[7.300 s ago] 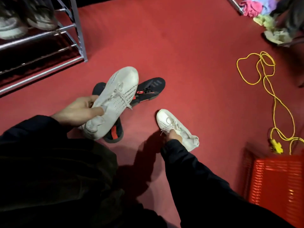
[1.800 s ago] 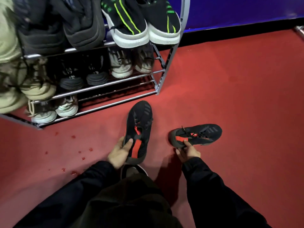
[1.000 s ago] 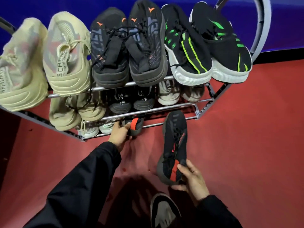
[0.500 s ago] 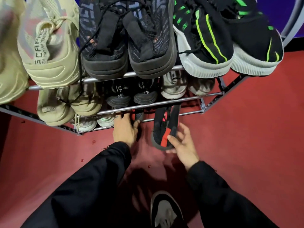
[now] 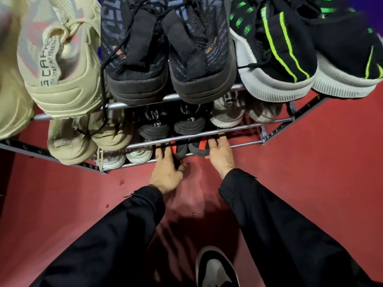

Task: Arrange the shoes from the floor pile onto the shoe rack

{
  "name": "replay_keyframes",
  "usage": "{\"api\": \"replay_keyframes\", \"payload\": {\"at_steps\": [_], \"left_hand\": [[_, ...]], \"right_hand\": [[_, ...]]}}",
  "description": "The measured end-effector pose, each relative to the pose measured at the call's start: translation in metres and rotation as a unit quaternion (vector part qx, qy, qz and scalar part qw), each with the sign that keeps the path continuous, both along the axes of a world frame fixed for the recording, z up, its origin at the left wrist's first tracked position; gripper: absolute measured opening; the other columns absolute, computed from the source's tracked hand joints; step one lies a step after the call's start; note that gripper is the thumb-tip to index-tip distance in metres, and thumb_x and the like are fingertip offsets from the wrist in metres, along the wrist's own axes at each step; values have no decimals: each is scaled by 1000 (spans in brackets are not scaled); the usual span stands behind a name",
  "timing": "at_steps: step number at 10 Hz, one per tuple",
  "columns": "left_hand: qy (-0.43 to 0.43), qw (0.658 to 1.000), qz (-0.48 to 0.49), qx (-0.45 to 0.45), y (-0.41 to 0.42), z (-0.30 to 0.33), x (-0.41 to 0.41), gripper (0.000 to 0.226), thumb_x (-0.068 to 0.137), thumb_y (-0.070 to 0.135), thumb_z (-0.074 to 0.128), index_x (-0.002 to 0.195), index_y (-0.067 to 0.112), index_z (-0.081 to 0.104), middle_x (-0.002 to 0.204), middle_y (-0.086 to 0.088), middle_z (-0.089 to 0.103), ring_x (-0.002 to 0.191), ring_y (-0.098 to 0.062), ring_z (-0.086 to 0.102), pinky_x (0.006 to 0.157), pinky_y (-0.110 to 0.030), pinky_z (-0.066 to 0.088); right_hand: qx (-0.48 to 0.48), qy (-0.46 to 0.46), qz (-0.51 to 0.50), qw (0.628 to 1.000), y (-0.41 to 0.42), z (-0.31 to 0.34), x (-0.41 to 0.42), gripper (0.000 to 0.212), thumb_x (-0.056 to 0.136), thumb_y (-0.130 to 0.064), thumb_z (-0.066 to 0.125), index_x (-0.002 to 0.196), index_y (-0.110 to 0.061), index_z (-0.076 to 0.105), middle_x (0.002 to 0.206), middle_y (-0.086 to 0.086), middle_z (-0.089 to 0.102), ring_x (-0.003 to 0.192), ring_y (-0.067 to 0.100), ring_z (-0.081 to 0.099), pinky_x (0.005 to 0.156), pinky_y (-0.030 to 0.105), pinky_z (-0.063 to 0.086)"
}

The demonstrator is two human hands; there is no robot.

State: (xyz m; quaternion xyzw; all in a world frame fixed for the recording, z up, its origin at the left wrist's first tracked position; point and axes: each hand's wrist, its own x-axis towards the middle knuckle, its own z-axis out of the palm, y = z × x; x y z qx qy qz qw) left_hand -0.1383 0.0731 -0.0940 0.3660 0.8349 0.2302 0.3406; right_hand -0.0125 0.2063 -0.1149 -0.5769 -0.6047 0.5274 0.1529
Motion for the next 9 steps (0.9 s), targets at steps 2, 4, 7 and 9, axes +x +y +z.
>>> {"api": "replay_keyframes", "payload": {"at_steps": [2,4,7,9], "left_hand": [[34,995,19,96,1,-4,-7,66,85,-4,46,149,8,33,152,-15,34,144,-29,27,124,-31,14],[93,982,73,146,-4,-13,-4,41,94,4,48,135,9,52,127,-14,56,120,-33,53,105,-35,42],[119,980,99,128,0,-16,2,32,95,6,49,126,5,55,124,-13,56,114,-32,53,89,-32,42],[111,981,112,115,-15,-3,6,39,86,7,52,125,5,47,130,-17,45,122,-35,46,103,-42,43]], "right_hand": [[-24,-22,73,997,-6,22,5,50,96,-50,53,140,-28,45,132,-5,63,121,17,59,105,38,45],[144,-126,85,978,-25,18,8,38,89,-45,66,115,-23,50,118,-2,61,106,19,63,86,36,53],[150,-34,41,987,-34,3,13,45,94,-38,66,135,-22,55,136,-5,54,108,11,61,95,37,57],[206,-65,0,976,-52,15,15,30,92,-38,61,119,-27,60,118,-6,54,100,14,62,88,35,53]]}}
